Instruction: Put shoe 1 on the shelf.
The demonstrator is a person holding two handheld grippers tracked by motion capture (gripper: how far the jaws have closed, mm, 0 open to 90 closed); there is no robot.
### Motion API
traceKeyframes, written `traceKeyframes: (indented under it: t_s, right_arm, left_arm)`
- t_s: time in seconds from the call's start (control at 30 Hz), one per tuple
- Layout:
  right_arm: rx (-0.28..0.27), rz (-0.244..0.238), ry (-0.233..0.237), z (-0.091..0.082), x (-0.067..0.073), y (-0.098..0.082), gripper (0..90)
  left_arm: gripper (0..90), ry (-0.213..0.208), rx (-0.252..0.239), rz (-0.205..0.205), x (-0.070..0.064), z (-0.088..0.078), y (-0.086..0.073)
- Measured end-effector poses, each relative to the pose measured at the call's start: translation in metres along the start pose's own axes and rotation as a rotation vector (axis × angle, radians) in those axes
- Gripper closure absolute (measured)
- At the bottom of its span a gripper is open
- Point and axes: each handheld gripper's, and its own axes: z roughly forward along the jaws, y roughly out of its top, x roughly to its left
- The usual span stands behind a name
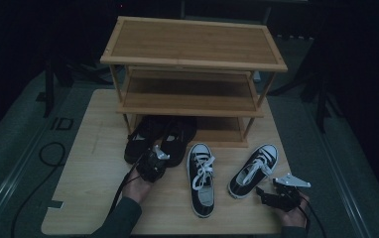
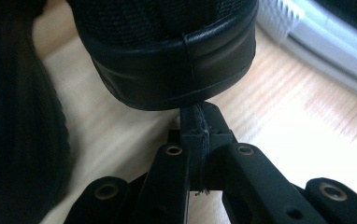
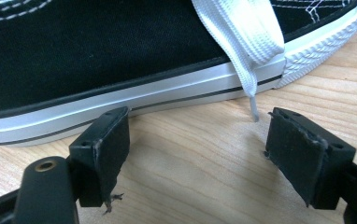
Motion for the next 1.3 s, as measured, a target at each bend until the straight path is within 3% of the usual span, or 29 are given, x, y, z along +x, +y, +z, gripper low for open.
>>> traceKeyframes:
  t_s: [0.5, 0.73, 0.87, 0.93, 1.0, 1.3]
  right_arm:
    - [0.000, 0.000, 0.002, 0.000, 0.000, 0.000, 21.4]
    - [-0.001, 0.000, 0.002, 0.000, 0.000, 0.000, 21.3]
    - [-0.001, 0.000, 0.002, 0.000, 0.000, 0.000, 21.4]
    - [0.000, 0.000, 0.002, 0.000, 0.000, 0.000, 21.4]
    - [0.000, 0.000, 0.002, 0.000, 0.000, 0.000, 21.3]
    - [0.000, 0.000, 0.003, 0.000, 0.000, 0.000, 21.3]
  left_arm:
    - [90.0, 0.018, 0.044, 0.031, -0.005, 0.033, 0.036]
    - [89.8, 0.023, 0.019, 0.024, -0.002, 0.026, 0.032]
    - [89.7, 0.046, 0.016, -0.012, 0.009, 0.024, 0.028]
    - [89.9, 0.037, 0.009, -0.024, 0.012, 0.023, 0.030]
    - [89.9, 0.044, 0.016, -0.007, 0.011, 0.025, 0.032]
    - [89.9, 0.039, 0.016, -0.004, 0.004, 0.038, 0.043]
